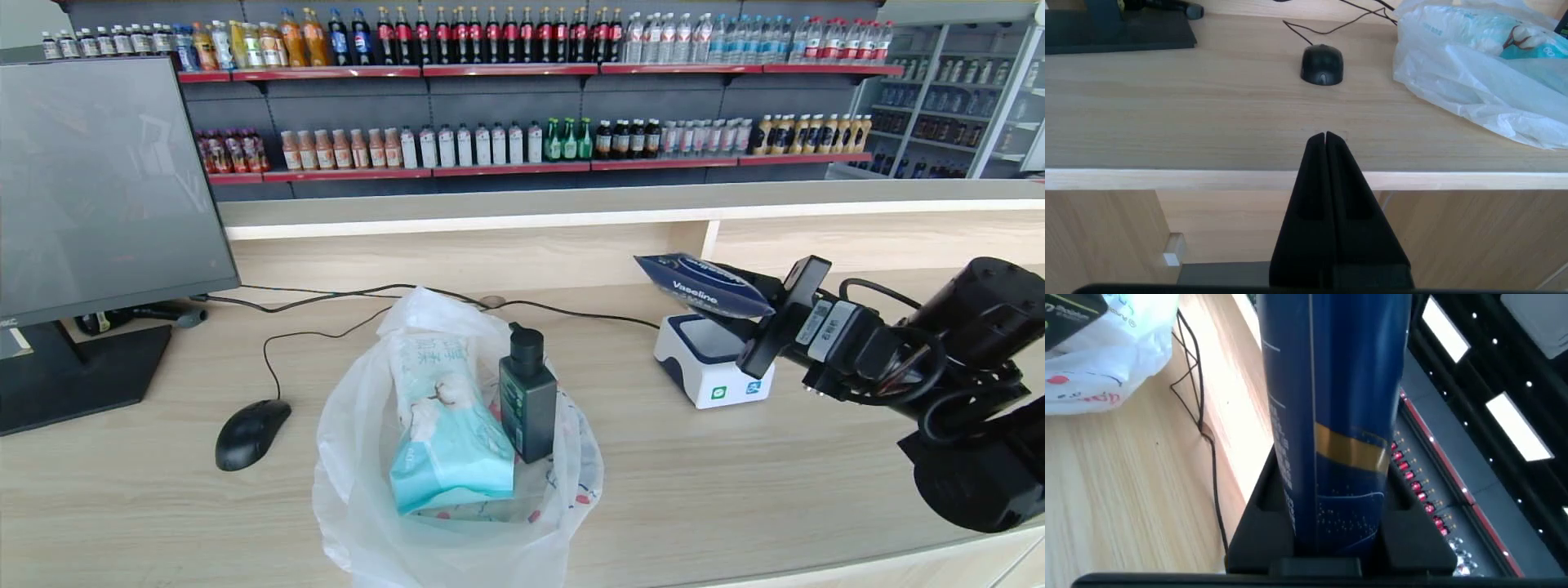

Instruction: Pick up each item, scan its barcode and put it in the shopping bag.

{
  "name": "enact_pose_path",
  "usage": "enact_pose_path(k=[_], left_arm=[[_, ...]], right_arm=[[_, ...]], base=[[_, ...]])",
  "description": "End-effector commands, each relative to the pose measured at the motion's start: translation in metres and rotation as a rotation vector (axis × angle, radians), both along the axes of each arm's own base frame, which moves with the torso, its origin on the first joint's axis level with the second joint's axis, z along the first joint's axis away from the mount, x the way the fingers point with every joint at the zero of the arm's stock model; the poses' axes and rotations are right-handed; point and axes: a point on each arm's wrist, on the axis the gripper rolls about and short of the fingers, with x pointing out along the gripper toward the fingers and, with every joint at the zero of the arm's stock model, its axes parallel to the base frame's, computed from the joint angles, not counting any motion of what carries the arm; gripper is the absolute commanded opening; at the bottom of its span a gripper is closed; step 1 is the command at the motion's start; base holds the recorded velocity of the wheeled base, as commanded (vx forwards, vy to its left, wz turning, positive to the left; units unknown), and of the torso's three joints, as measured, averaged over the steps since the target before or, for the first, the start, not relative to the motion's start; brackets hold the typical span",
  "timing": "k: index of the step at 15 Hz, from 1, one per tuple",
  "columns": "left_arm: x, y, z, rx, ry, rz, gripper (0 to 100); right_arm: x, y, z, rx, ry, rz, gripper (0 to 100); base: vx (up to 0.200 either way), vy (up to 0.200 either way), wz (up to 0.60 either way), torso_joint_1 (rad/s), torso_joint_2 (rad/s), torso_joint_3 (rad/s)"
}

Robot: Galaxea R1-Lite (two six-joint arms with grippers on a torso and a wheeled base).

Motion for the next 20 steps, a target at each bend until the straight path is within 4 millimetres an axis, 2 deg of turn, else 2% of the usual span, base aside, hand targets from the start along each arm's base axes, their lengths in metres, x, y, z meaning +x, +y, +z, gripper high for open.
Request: enact_pose_path(k=[1,3,5,7,10,12,14,16,18,20], left_arm=[[0.0,0.0,0.0,-0.001,0.0,0.001,0],[0.0,0.0,0.0,-0.001,0.0,0.001,0],[0.0,0.0,0.0,-0.001,0.0,-0.001,0],[0.0,0.0,0.0,-0.001,0.0,-0.001,0],[0.0,0.0,0.0,0.001,0.001,-0.001,0],[0.0,0.0,0.0,0.001,0.0,-0.001,0],[0.0,0.0,0.0,0.001,0.0,0.001,0],[0.0,0.0,0.0,0.001,0.0,-0.001,0],[0.0,0.0,0.0,-0.001,0.0,0.002,0],[0.0,0.0,0.0,-0.001,0.0,-0.001,0]], right_arm=[[-0.038,0.018,0.005,0.039,0.055,0.067,0],[-0.054,0.027,0.016,0.129,0.127,0.102,0],[-0.064,0.031,0.017,0.173,0.196,0.137,0],[-0.075,0.028,0.004,0.257,0.397,0.141,0],[-0.08,0.025,-0.01,0.335,0.61,0.163,0],[-0.077,0.026,-0.008,0.352,0.623,0.168,0],[-0.067,0.027,0.001,0.37,0.578,0.169,0],[-0.063,0.015,-0.008,0.371,0.601,0.11,0],[-0.067,0.013,-0.016,0.355,0.628,0.094,0],[-0.066,0.012,-0.014,0.357,0.62,0.091,0]], base=[[0.0,0.0,0.0,0.0,0.0,0.0],[0.0,0.0,0.0,0.0,0.0,0.0],[0.0,0.0,0.0,0.0,0.0,0.0],[0.0,0.0,0.0,0.0,0.0,0.0],[0.0,0.0,0.0,0.0,0.0,0.0],[0.0,0.0,0.0,0.0,0.0,0.0],[0.0,0.0,0.0,0.0,0.0,0.0],[-0.1,0.0,0.0,0.001,0.0,0.001],[-0.2,0.0,0.0,0.007,0.0,0.005],[0.0,0.0,0.0,0.0,0.0,0.0]])
